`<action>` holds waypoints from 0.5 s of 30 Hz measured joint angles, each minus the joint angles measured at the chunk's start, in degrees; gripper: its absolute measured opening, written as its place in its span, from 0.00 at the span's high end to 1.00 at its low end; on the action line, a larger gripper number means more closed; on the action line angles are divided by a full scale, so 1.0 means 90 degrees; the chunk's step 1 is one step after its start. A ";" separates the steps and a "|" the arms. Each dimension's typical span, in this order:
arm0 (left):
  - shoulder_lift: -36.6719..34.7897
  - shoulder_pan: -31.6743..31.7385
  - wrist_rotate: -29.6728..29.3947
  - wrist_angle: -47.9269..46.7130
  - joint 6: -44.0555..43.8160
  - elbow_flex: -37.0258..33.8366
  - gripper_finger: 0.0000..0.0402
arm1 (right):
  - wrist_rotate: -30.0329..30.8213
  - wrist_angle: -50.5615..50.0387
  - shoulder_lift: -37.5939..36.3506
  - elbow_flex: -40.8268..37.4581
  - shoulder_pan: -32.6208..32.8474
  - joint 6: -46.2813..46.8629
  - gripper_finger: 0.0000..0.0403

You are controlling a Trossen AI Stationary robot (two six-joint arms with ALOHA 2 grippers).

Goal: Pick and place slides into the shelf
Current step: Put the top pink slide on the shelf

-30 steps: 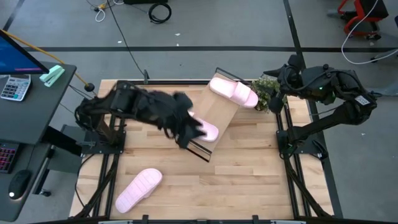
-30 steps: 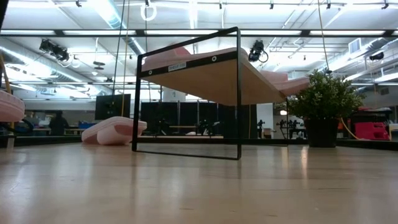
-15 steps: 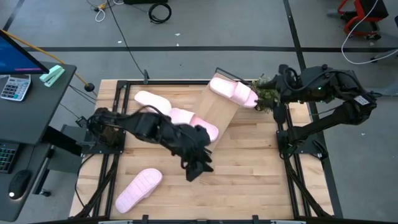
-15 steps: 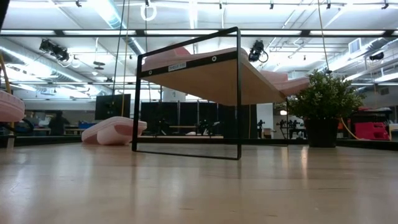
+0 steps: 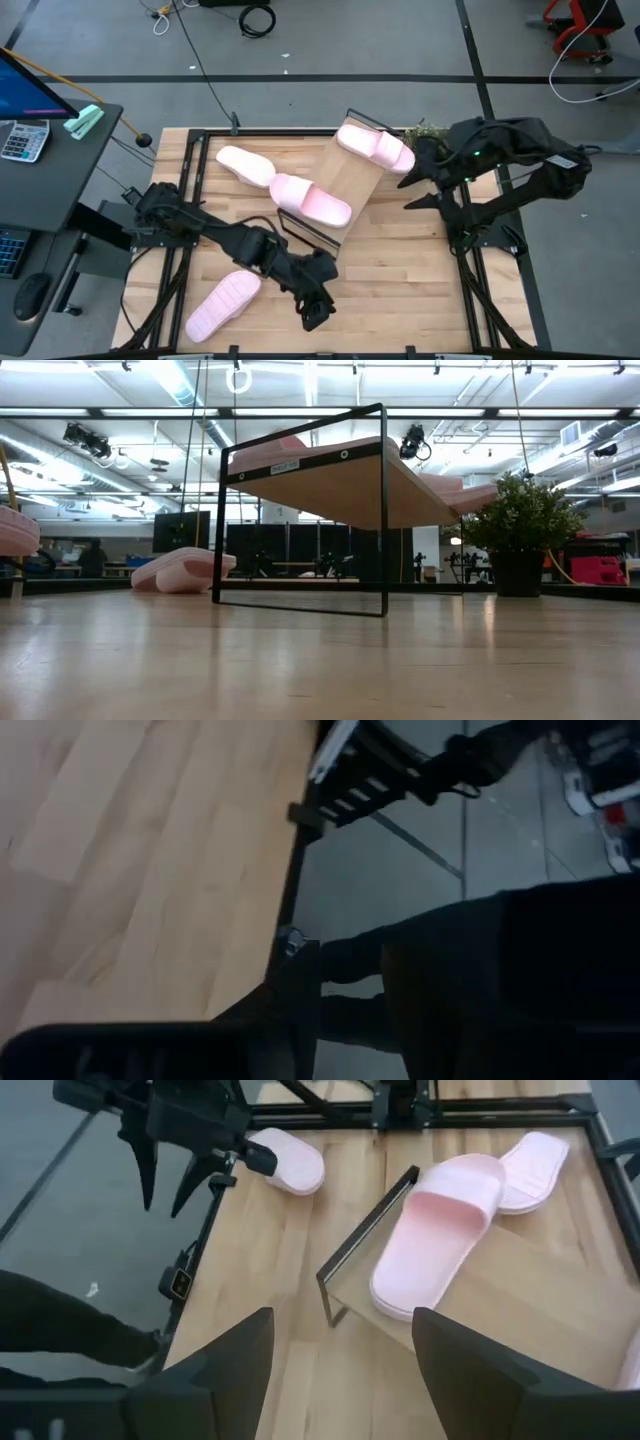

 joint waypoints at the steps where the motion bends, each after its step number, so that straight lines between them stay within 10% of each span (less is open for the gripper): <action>1: -0.0044 -0.0046 -0.0075 0.0004 -0.0036 -0.0104 0.73 | -0.0002 0.0021 0.0062 0.0000 0.0040 0.0015 0.39; 15: -0.1531 -0.0961 -0.1252 0.2252 0.0353 -0.2581 0.81 | 0.0463 0.1293 0.1021 0.0000 0.0505 0.1004 0.39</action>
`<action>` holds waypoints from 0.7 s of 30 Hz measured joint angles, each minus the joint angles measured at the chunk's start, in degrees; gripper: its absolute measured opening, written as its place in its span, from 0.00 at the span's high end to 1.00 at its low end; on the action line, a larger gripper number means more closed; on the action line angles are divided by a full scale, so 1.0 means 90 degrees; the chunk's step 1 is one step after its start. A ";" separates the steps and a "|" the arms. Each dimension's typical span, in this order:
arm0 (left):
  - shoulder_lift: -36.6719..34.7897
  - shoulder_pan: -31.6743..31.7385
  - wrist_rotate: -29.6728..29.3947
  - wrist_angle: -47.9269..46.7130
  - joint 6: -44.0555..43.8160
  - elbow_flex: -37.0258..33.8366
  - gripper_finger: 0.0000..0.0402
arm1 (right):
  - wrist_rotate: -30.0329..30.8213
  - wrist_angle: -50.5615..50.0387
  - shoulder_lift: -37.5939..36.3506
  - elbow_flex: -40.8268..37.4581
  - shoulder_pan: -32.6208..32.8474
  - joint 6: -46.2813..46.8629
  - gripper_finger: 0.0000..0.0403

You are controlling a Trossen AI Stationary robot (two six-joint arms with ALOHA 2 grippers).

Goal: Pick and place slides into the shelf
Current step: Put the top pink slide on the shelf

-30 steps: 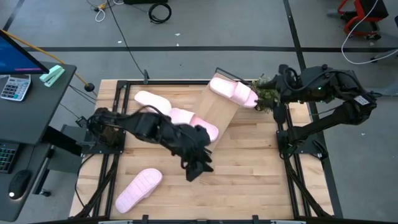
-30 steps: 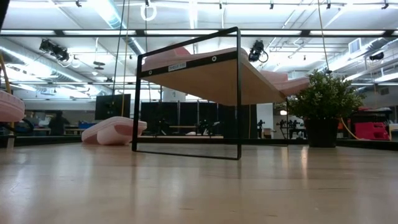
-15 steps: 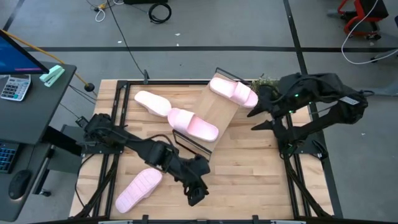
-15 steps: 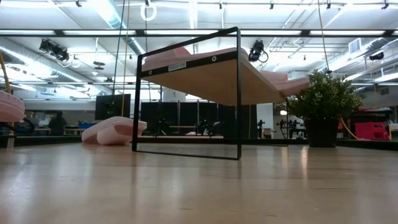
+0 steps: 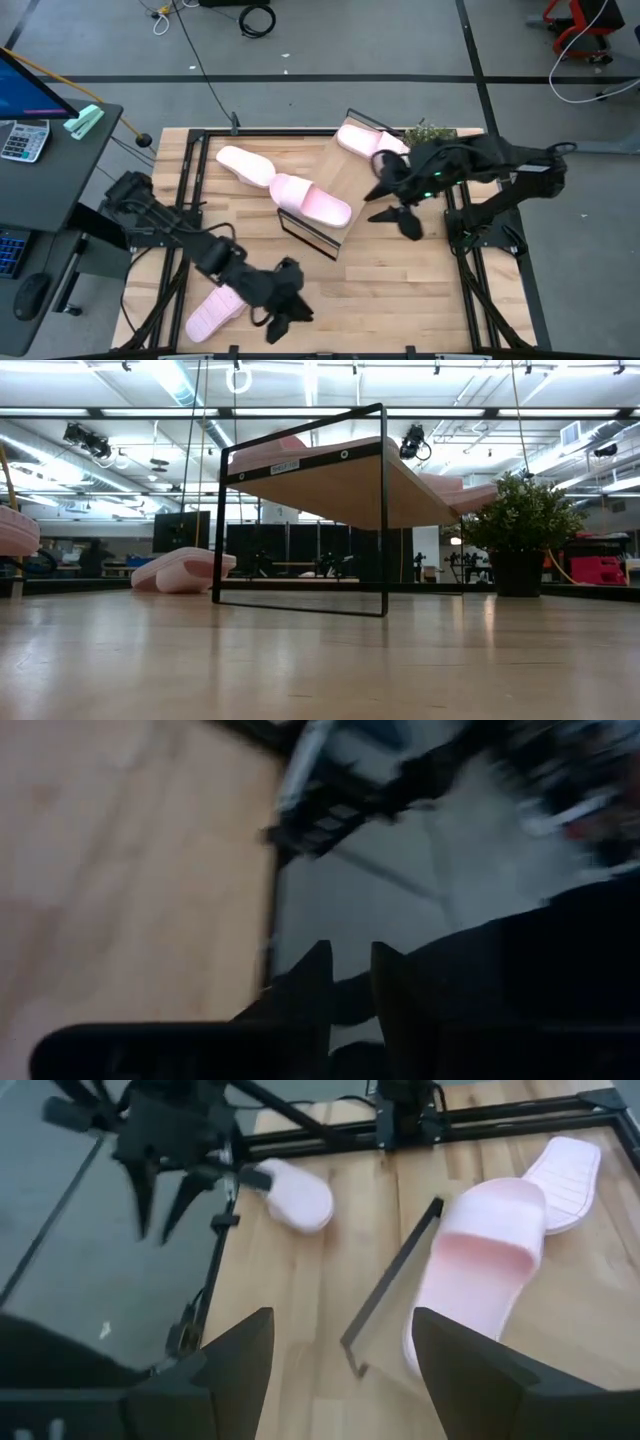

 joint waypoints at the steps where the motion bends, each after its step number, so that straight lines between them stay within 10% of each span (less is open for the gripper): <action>1: -0.0139 -0.0077 -0.0014 0.0504 -0.0005 -0.0346 0.82 | 0.0018 0.0112 0.0094 0.0000 -0.0005 0.0046 0.39; 12: -0.2206 -0.0554 -0.1290 0.3611 0.0311 -0.3329 0.92 | 0.0021 0.0748 0.0930 -0.0002 0.0081 0.0790 0.39; 21: -0.3443 -0.0427 -0.2344 0.4436 0.2513 -0.3863 0.89 | 0.0553 0.1189 0.1125 -0.0001 0.0114 0.1206 0.39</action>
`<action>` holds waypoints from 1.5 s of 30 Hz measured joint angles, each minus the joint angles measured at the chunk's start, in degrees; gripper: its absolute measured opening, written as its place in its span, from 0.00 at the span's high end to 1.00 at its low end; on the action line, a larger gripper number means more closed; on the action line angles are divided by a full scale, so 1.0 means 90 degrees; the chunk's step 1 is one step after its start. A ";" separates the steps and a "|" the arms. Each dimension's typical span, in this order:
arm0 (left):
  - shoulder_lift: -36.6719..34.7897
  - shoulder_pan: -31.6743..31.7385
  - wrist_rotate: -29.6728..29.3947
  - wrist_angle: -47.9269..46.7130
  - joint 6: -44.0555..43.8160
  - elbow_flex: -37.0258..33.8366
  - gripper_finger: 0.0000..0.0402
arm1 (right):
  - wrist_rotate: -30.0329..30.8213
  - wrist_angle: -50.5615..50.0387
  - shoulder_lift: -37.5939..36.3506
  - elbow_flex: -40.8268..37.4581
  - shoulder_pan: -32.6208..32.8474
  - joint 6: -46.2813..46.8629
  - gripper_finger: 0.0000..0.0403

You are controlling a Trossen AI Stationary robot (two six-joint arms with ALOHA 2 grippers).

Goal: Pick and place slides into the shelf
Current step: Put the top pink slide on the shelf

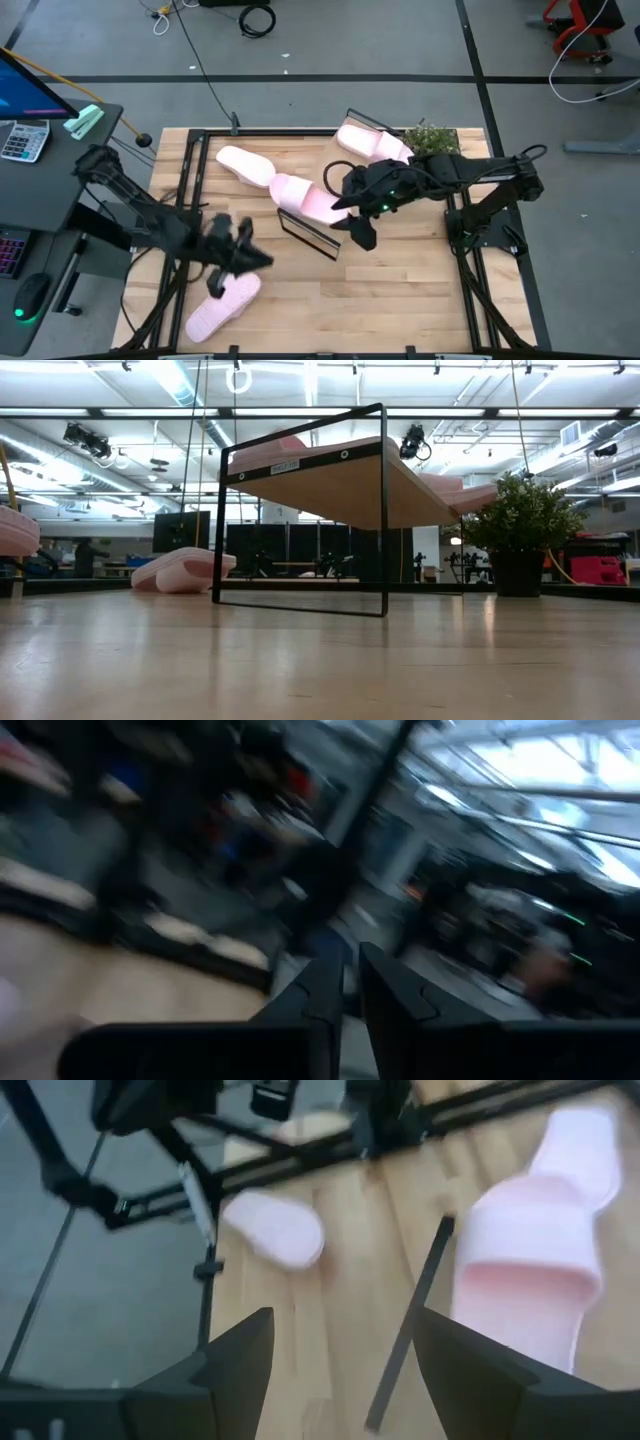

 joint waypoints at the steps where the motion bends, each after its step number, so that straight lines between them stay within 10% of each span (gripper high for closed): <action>1: -0.0117 0.0037 -0.0182 0.0008 0.0190 0.0000 0.89 | 0.0127 0.0027 -0.0007 -0.0001 -0.0001 0.0012 0.39; 45: -0.0870 0.0223 -0.0679 -0.1066 0.1211 0.0000 0.68 | 0.0691 0.0786 -0.0007 -0.0002 -0.0022 0.0302 0.39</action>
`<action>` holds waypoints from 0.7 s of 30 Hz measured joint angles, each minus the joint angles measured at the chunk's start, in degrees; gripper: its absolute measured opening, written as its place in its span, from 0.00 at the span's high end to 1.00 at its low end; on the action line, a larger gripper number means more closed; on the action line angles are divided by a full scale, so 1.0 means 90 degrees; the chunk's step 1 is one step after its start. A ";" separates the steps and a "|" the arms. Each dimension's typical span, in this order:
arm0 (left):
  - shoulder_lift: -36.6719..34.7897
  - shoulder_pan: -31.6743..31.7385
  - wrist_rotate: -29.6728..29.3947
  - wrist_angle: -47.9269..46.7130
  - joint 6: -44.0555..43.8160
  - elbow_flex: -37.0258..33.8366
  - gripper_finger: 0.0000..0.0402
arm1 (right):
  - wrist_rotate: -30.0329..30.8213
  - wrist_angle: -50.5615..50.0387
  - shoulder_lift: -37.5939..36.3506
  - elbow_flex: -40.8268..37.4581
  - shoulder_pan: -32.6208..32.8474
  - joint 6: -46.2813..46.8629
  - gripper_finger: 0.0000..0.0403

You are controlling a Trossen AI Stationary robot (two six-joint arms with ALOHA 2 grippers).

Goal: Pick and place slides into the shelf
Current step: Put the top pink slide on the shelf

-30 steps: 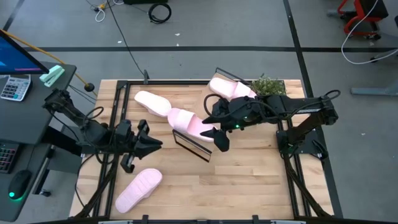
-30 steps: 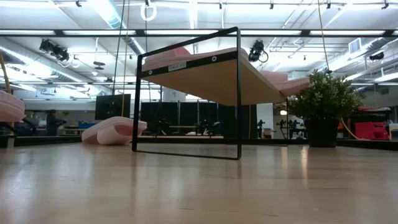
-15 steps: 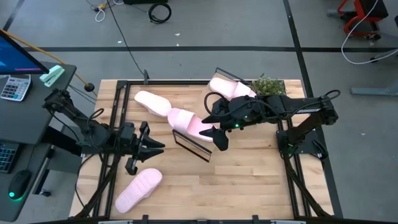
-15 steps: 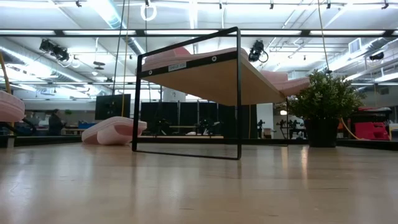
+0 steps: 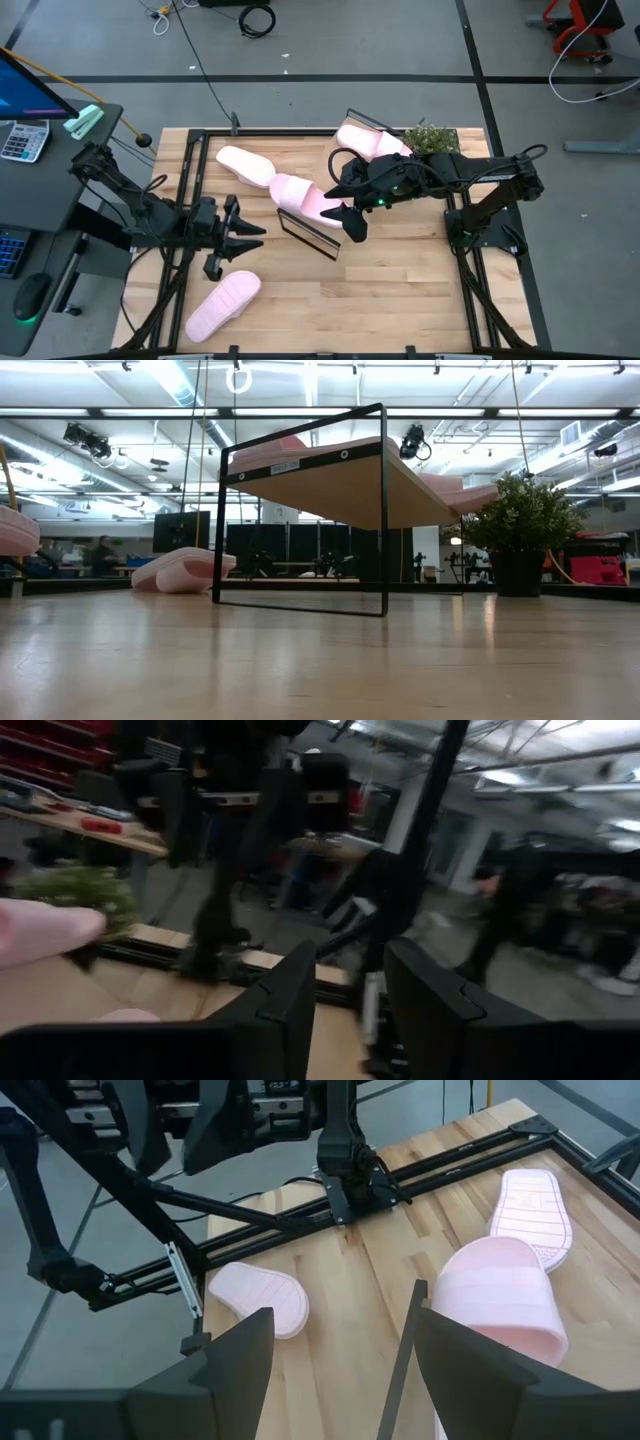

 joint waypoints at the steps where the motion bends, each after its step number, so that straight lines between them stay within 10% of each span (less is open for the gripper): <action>1: 0.0001 0.0000 -0.0165 -0.0084 0.0045 0.0002 0.67 | -0.0002 0.0000 0.0000 0.0000 0.0000 0.0000 0.39; 21: -0.1005 0.0217 -0.3104 -0.4577 -0.0515 0.0005 0.58 | -0.0005 -0.0005 0.0000 0.0000 0.0002 0.0046 0.39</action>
